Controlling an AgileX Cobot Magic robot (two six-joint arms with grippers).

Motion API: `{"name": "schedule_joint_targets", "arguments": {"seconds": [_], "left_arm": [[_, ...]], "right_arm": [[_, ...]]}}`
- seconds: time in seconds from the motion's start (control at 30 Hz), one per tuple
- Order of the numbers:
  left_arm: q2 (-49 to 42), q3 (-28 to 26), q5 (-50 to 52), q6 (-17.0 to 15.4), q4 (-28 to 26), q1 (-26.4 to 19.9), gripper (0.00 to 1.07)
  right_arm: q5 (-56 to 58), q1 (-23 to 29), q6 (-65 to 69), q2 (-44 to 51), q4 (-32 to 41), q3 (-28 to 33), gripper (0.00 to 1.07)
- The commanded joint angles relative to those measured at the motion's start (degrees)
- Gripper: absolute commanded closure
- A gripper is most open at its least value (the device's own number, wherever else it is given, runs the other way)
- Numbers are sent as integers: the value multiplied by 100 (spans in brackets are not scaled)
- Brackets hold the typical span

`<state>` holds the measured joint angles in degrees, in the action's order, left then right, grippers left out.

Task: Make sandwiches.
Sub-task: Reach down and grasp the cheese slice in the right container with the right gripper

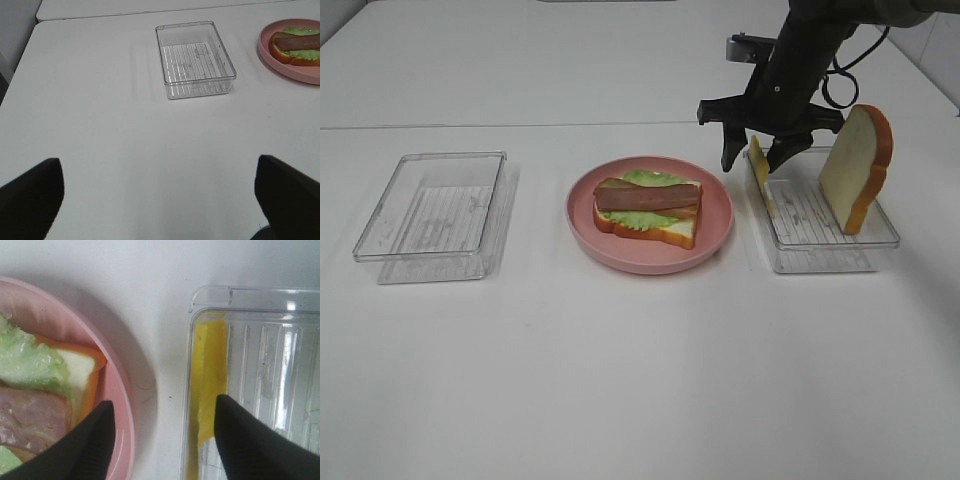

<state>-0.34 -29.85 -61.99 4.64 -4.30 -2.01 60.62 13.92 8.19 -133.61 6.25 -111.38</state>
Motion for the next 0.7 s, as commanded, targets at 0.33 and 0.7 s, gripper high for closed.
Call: {"name": "schedule_joint_targets", "arguments": {"seconds": [0.33,0.7], "left_arm": [[-103,23,34,-17,-11,-6,9],[-103,23,34,-17,-11,-6,9]], "right_arm": [[40,-23,-17,-17,-418,-23,94],[120,-23,-17,57,-384,-23,107]]}}
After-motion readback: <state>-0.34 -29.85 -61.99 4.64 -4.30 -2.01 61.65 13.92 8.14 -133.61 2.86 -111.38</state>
